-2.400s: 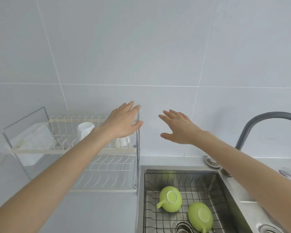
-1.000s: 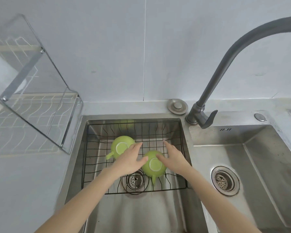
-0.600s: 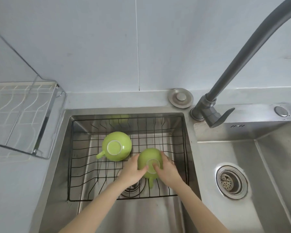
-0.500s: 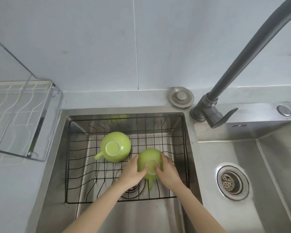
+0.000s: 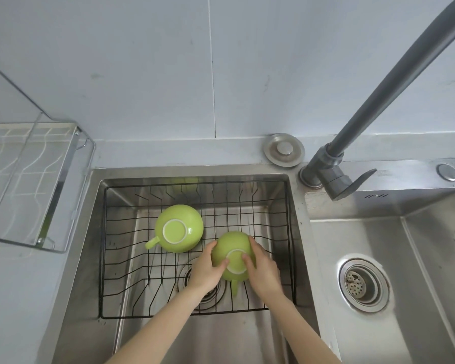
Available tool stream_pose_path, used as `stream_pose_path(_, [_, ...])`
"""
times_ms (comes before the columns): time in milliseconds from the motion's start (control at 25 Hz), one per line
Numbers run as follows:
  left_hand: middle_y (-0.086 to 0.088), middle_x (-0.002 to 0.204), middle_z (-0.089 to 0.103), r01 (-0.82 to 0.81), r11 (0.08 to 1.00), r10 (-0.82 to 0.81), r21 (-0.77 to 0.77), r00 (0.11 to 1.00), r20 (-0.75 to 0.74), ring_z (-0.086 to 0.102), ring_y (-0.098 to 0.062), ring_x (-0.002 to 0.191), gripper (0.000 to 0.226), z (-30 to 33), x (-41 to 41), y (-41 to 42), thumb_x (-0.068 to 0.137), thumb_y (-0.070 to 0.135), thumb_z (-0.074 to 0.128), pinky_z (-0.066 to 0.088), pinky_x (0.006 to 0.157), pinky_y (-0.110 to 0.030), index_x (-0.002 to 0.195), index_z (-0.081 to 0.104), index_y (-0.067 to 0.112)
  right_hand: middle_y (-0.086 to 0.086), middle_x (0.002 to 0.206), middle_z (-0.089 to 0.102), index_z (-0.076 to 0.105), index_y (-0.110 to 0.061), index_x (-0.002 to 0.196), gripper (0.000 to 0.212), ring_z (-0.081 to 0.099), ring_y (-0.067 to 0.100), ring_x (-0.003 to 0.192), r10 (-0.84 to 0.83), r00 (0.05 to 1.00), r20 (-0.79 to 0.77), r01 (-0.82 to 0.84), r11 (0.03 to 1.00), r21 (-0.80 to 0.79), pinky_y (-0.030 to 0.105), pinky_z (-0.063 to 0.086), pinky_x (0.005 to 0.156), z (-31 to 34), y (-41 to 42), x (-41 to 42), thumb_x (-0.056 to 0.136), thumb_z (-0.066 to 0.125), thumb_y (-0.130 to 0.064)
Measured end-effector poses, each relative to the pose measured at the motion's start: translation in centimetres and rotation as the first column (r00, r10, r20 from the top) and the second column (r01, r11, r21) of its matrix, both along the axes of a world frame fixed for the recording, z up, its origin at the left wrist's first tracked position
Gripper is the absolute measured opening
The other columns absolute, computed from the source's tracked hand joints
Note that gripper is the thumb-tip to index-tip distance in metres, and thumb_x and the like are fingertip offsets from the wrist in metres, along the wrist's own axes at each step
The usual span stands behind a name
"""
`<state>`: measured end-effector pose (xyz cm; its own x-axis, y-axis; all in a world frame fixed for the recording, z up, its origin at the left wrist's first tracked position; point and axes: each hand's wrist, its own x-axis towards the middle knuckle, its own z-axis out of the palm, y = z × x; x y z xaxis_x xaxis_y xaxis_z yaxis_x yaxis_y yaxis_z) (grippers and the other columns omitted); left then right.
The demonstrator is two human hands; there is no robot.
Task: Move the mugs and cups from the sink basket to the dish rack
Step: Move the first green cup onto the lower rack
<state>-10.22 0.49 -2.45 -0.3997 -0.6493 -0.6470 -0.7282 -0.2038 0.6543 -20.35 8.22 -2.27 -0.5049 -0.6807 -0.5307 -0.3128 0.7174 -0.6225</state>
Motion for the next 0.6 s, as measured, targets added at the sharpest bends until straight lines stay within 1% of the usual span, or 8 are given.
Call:
stream_pose_path(200, [-0.008,0.104,0.06,-0.098,0.993,0.102,0.058,0.993,-0.058,0.057,-0.023,0.097,0.05,2.3,1.6,0.8,0.083,0.02,0.063,0.044,0.086,-0.031,0.128,0.042,0.018,0.004,0.145,0.043,0.03,-0.02,0.144,0.049,0.045,0.026,0.129,0.039,0.998,-0.04,-0.041,0.999,-0.028,0.028,0.037,0.1,2.8,0.1,0.2,0.097,0.043,-0.021])
stream_pose_path(240, [-0.007,0.101,0.06,-0.129,0.989,0.135,0.071,0.987,-0.084,0.057,-0.021,0.095,0.049,2.9,2.0,1.0,0.082,0.02,0.064,0.045,0.083,-0.03,0.127,0.043,0.018,0.006,0.144,0.045,0.03,-0.021,0.144,0.049,0.046,0.026,0.128,0.043,0.998,-0.042,-0.044,0.998,-0.033,0.029,0.038,0.099,3.4,0.3,0.4,0.097,0.043,-0.022])
stream_pose_path(320, [-0.005,0.101,0.06,-0.172,0.981,0.183,0.09,0.973,-0.141,0.057,-0.019,0.095,0.047,4.5,3.1,1.4,0.081,0.022,0.065,0.046,0.085,-0.03,0.124,0.045,0.02,0.009,0.141,0.047,0.032,-0.022,0.143,0.048,0.047,0.026,0.125,0.043,0.998,-0.038,-0.045,0.997,-0.055,0.029,0.038,0.1,5.1,0.8,1.0,0.097,0.044,-0.024])
stream_pose_path(440, [0.002,0.096,0.061,-0.21,0.974,0.224,0.086,0.954,-0.2,0.057,-0.018,0.096,0.041,6.8,4.9,2.2,0.081,0.024,0.064,0.045,0.081,-0.028,0.117,0.045,0.027,0.007,0.135,0.05,0.038,-0.025,0.14,0.046,0.048,0.024,0.122,0.019,0.999,-0.04,-0.024,0.991,-0.128,0.026,0.037,0.1,8.0,1.6,2.5,0.095,0.047,-0.026])
stream_pose_path(480, [0.004,0.093,0.061,-0.229,0.97,0.241,0.077,0.945,-0.223,0.057,-0.018,0.096,0.039,7.6,5.6,2.5,0.081,0.024,0.064,0.047,0.082,-0.029,0.115,0.046,0.029,0.007,0.129,0.052,0.04,-0.026,0.139,0.045,0.049,0.024,0.12,0.009,0.999,-0.049,-0.017,0.988,-0.153,0.025,0.036,0.099,9.0,2.0,3.3,0.094,0.048,-0.027])
stream_pose_path(520, [0.005,0.092,0.061,-0.248,0.966,0.258,0.073,0.933,-0.25,0.058,-0.019,0.097,0.038,8.4,6.2,2.8,0.081,0.024,0.064,0.048,0.087,-0.032,0.114,0.046,0.03,0.006,0.12,0.052,0.041,-0.027,0.138,0.045,0.05,0.024,0.117,0.001,0.998,-0.057,-0.011,0.985,-0.175,0.025,0.037,0.097,9.9,2.3,4.0,0.094,0.049,-0.029])
stream_pose_path(560, [0.005,0.092,0.061,-0.258,0.964,0.267,0.068,0.925,-0.27,0.059,-0.02,0.098,0.038,8.9,6.9,2.9,0.081,0.024,0.064,0.049,0.092,-0.036,0.114,0.046,0.031,0.004,0.112,0.049,0.041,-0.028,0.138,0.045,0.052,0.025,0.115,-0.008,0.998,-0.06,-0.003,0.982,-0.189,0.025,0.037,0.096,10.7,2.6,4.8,0.093,0.049,-0.031])
stream_pose_path(600, [0.003,0.093,0.061,-0.259,0.964,0.264,0.055,0.919,-0.294,0.059,-0.021,0.1,0.038,9.6,7.5,3.0,0.081,0.025,0.064,0.048,0.094,-0.038,0.114,0.047,0.031,0.003,0.11,0.046,0.041,-0.029,0.138,0.046,0.052,0.026,0.113,-0.013,0.998,-0.064,-0.001,0.979,-0.202,0.026,0.038,0.097,11.5,2.8,5.5,0.093,0.049,-0.032])
